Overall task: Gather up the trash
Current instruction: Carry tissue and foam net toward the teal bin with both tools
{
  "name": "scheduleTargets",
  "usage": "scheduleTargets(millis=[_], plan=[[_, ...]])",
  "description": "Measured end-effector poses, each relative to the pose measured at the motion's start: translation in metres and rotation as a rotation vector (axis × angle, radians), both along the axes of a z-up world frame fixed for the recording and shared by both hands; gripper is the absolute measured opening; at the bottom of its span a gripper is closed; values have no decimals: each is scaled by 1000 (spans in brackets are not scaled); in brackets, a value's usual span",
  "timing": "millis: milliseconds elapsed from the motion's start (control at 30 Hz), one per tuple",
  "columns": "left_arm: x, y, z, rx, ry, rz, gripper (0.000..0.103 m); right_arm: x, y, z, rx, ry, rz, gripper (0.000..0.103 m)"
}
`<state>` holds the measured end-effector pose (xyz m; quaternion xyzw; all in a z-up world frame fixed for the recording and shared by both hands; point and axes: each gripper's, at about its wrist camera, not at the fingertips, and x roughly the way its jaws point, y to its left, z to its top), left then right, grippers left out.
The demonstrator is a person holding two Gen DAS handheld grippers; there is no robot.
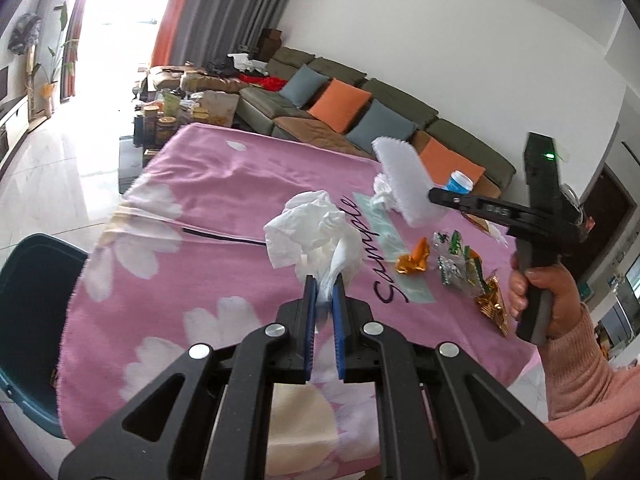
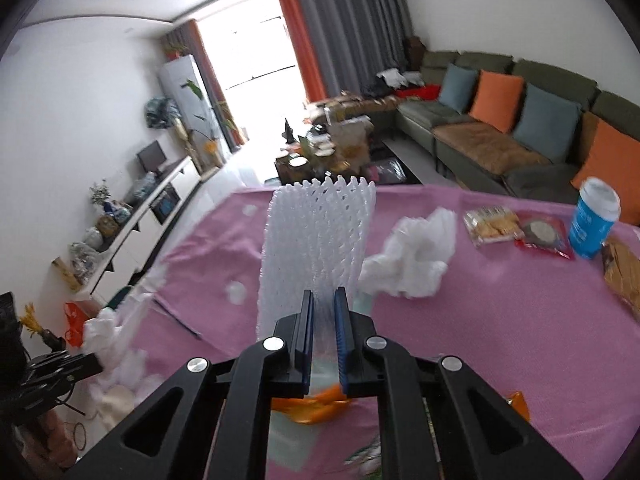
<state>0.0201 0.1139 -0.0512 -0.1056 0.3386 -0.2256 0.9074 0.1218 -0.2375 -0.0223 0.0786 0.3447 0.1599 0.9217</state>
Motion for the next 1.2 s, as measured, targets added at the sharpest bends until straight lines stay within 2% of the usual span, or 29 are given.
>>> scheduleTargets(millis=[167, 333, 867, 1200], plan=[[-5, 18, 5, -4, -12, 43, 8, -15, 22, 16, 66, -49, 86, 9], [-11, 35, 7, -4, -24, 86, 8, -21, 47, 18, 106, -42, 172, 9], [-33, 86, 20, 5, -48, 236, 8, -35, 126, 13, 123, -15, 381, 9], [-52, 117, 19, 11, -37, 328, 8, -35, 162, 6, 130, 16, 467, 9]])
